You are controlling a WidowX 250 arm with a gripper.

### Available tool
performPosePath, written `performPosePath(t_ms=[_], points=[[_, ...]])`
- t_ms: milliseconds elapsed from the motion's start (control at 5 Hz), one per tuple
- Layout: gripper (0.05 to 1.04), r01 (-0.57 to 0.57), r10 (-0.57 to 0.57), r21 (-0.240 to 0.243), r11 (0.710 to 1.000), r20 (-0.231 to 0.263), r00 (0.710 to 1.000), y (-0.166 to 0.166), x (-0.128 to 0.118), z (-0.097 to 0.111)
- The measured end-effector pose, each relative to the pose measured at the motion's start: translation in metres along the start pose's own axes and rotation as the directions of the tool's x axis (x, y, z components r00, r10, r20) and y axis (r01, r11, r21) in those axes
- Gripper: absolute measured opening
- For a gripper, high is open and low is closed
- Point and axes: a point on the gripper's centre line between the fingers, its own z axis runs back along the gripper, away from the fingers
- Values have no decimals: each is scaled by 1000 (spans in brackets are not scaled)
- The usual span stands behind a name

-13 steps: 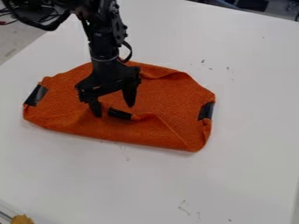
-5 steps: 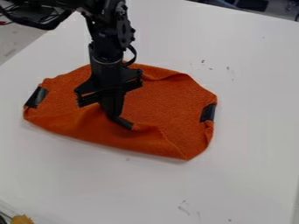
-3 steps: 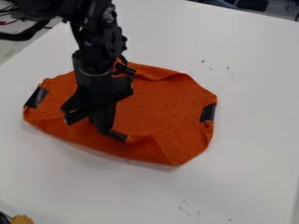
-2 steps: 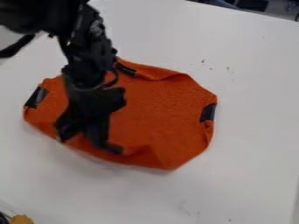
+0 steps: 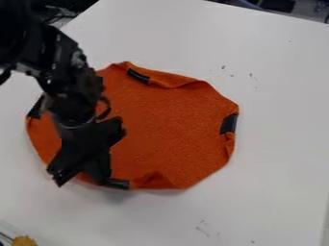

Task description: Unfold cloth from the top to the bottom

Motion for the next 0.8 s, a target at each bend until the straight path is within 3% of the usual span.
performPosePath(t_ms=[400,600,800], points=[[55,-39,39,3,999,-33,999,23,-6,-14],[77,-43,43,-15,999,-20,999,27,-6,-16],[231,-25,25,-24,999,-4,1000,28,-6,-17]])
